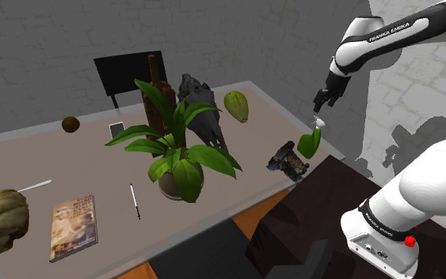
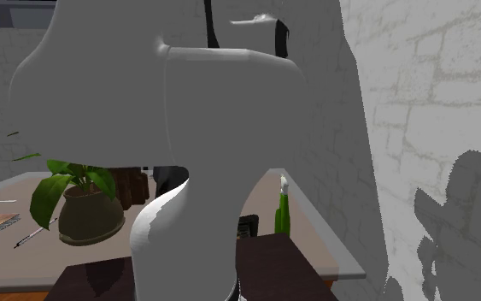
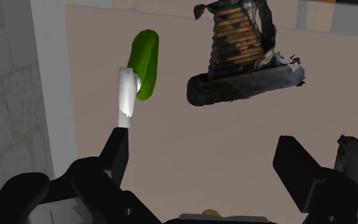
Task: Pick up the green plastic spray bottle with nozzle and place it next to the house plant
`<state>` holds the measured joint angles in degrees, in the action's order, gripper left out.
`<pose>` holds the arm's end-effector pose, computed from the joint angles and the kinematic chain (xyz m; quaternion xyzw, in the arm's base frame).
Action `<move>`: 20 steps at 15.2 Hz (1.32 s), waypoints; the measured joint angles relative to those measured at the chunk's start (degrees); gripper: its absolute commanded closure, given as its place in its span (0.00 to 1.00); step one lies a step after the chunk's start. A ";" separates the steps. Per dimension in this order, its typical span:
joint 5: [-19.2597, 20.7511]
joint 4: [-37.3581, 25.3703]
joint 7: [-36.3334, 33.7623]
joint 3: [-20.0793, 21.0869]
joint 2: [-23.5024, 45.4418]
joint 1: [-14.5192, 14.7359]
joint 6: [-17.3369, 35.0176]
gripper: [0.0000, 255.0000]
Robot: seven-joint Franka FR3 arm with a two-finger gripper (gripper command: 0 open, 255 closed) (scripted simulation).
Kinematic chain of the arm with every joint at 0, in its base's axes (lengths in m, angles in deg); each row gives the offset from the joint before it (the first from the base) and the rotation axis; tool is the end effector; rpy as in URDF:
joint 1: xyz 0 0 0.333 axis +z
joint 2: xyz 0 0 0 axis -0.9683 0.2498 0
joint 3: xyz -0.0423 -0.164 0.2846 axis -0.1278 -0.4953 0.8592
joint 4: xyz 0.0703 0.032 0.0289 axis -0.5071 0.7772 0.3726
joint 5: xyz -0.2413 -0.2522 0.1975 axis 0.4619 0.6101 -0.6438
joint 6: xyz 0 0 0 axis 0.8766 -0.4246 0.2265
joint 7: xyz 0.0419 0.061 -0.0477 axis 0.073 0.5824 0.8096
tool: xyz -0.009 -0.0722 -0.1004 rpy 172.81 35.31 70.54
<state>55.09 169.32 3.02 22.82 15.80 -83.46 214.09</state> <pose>0.3710 -0.2324 0.3504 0.9964 -0.0841 0.0005 0.0050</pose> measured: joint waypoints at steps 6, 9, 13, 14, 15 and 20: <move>-6.99 -3.14 8.50 -4.80 13.40 -0.49 8.14 0.00; -10.75 -4.63 12.40 -5.58 18.24 -1.29 10.43 0.00; -13.69 -4.52 14.67 -5.11 21.58 -1.67 13.35 0.00; -14.37 -4.41 15.14 -4.92 22.29 -1.76 14.06 0.00; -15.16 -4.15 15.81 -4.73 23.06 -1.94 14.98 0.00; -16.41 -4.26 16.56 -4.25 24.41 -2.12 16.04 0.00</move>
<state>38.68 165.06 19.58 18.57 40.21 -85.58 230.13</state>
